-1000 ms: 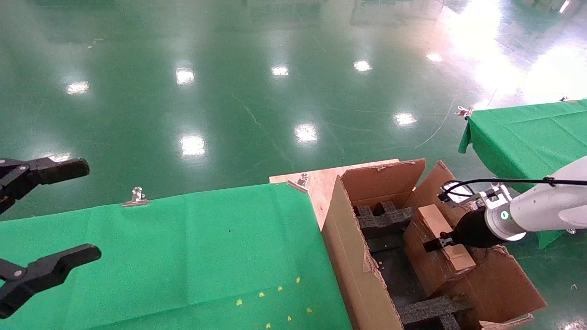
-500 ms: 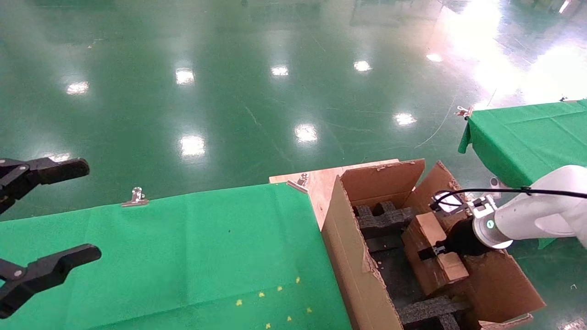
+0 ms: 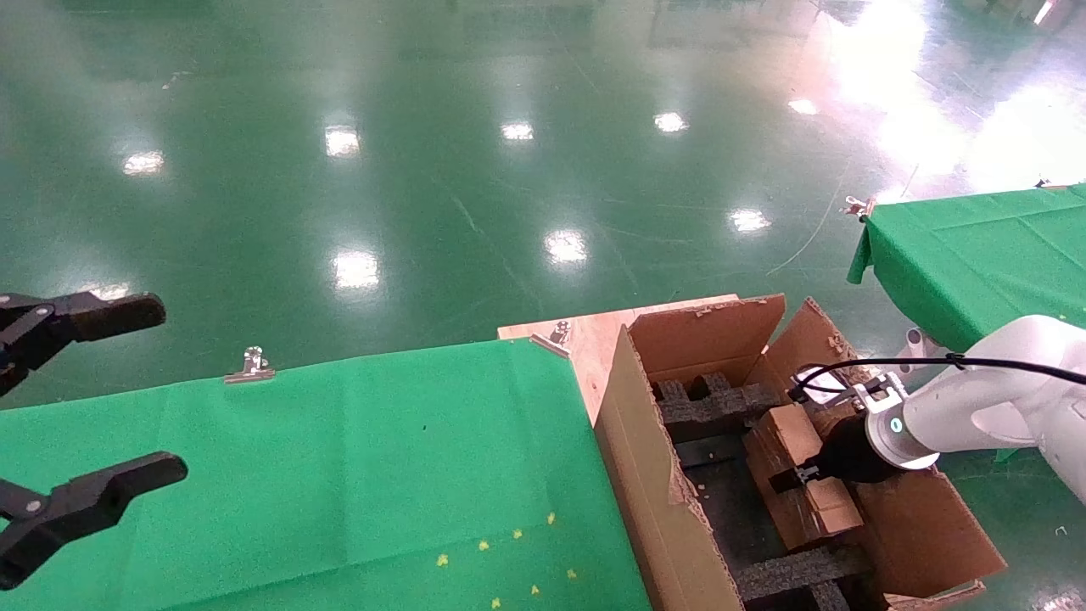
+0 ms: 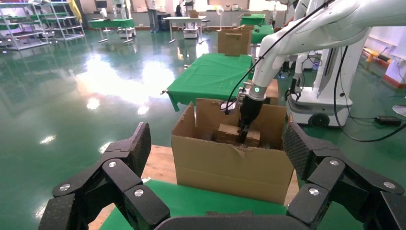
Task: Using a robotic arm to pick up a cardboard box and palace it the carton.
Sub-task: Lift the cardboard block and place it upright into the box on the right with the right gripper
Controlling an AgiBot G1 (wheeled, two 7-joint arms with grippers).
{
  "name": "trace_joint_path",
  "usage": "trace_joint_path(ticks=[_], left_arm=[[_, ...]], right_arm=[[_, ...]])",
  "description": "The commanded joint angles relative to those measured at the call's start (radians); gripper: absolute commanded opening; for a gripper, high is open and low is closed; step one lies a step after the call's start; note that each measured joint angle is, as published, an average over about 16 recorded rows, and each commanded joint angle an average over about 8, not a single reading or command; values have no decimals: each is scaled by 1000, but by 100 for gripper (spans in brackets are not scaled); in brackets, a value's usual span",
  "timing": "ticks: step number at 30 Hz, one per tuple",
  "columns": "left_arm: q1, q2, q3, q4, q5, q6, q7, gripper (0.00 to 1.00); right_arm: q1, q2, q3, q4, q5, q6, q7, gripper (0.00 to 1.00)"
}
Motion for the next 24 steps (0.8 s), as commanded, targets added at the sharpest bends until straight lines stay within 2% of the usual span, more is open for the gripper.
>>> trace_joint_path(ticks=[1, 24], left_arm=[[0, 0, 0, 0, 0, 0, 0, 100], [0, 0, 0, 0, 0, 0, 0, 100]], right_arm=[[-2, -4, 1, -7, 1, -3, -4, 100], [32, 18, -7, 18, -12, -10, -11, 100]])
